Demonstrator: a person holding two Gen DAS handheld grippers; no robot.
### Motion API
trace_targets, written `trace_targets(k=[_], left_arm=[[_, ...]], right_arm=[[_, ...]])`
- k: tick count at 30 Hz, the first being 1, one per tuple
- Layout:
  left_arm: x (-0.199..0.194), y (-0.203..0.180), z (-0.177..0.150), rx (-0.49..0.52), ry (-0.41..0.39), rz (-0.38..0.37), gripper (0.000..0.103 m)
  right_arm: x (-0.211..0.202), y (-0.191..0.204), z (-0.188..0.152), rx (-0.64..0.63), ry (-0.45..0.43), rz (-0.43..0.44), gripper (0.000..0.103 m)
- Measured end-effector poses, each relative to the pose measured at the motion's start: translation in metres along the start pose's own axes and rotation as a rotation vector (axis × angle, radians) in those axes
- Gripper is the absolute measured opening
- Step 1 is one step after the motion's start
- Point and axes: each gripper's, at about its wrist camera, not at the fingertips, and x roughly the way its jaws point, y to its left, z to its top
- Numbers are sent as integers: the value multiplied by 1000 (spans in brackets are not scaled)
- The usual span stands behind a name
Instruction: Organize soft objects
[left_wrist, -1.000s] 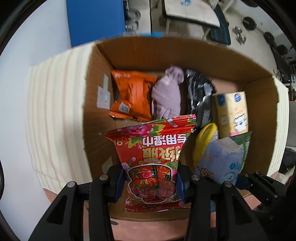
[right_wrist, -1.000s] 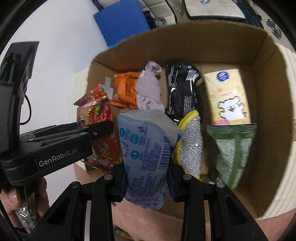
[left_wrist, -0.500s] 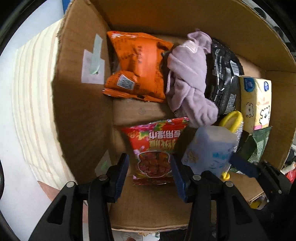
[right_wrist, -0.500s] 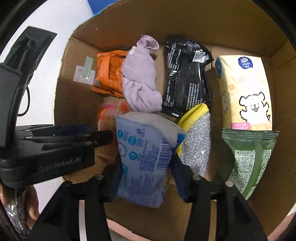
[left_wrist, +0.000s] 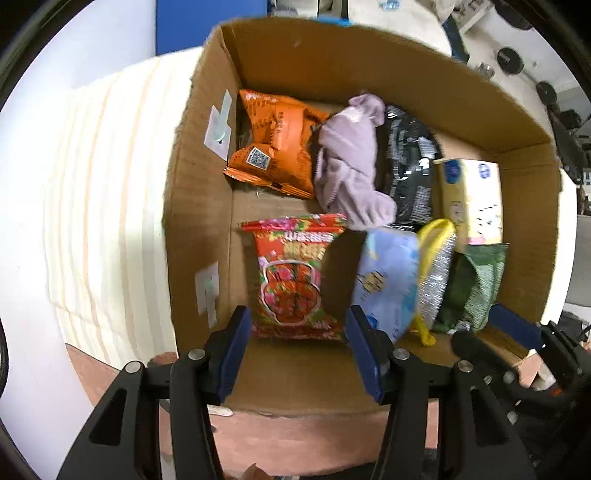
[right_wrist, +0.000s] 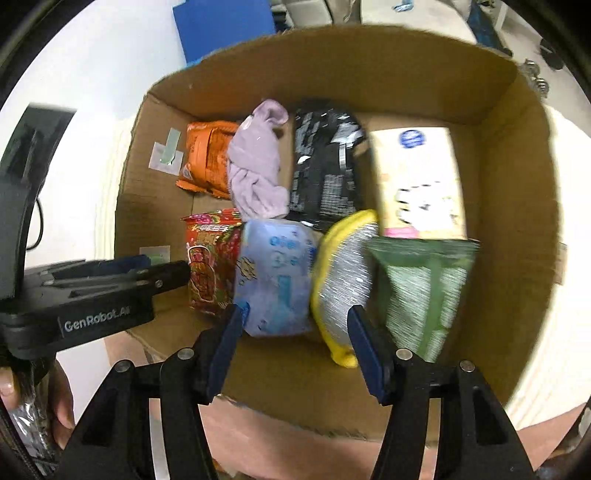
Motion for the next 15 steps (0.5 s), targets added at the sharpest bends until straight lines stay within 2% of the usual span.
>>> trace_targets(k=[3,5,6,7,8,10,14,15], left_arm=[[-13,-7,-26,-28,-80,-35,68],[-23,-15,-33,-40,-126,-39,70],[-30,-16,-33,-47,-146,-39,78],[-35,-20,-35,-50,-170,-39,90],[-41,-26,-39,-47,-198,-31,95],[-52,-31,-44,-42,-241,-1,97],[-70,-40,-50,-20,-302,32,101],[-73,-43,-52,-16,-315,32,101]], right_arm=[[-17,-6,-14,0,-42,-41,62],[-30,-13,-23,4,-71,-64,66],[-37,-17,-28,7,-88,-77,68],[-39,-17,-31,8,-99,-85,71],[-46,-23,-36,9,-117,-105,71],[-55,-22,-46,8,-136,-126,73],[-66,-33,-57,25,-172,-171,95],[-69,-35,-59,23,-179,-164,98]])
